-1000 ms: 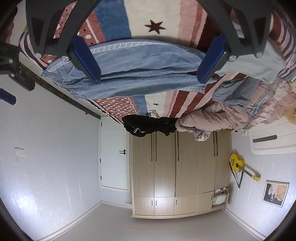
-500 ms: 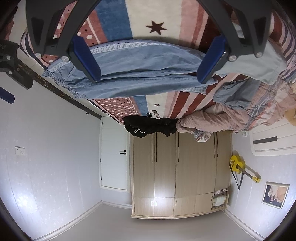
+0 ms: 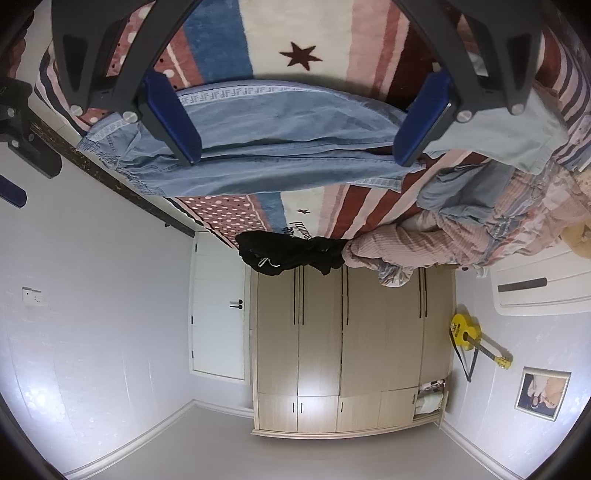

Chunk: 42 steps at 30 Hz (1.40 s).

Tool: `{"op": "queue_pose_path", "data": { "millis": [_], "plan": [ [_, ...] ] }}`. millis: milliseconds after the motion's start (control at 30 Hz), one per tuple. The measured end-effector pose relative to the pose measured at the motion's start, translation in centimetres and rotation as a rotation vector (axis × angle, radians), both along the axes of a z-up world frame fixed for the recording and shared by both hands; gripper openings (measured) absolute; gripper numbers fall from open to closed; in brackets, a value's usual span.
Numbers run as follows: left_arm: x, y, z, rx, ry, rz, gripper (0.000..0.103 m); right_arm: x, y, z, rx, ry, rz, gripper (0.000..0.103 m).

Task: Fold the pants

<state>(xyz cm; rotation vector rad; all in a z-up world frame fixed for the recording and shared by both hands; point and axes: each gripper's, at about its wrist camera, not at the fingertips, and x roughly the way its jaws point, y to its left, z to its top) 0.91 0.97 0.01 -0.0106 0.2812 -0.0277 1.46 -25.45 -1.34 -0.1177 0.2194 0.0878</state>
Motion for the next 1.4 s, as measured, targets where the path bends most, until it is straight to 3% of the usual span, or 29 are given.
{"op": "queue_pose_path", "data": {
  "millis": [1200, 1333, 1400],
  "plan": [
    [0.0, 0.6, -0.3, -0.008, 0.005, 0.017, 0.102, 0.2, -0.3, -0.9, 0.030, 0.006, -0.003, 0.102],
    [0.6, 1.2, -0.9, -0.044, 0.035, -0.006, 0.102, 0.2, -0.7, -1.4, 0.054, -0.001, 0.006, 0.102],
    [1.9, 2.1, -2.0, -0.082, 0.093, -0.026, 0.102, 0.7, -1.1, -2.0, 0.073, 0.021, 0.019, 0.103]
  ]
}}
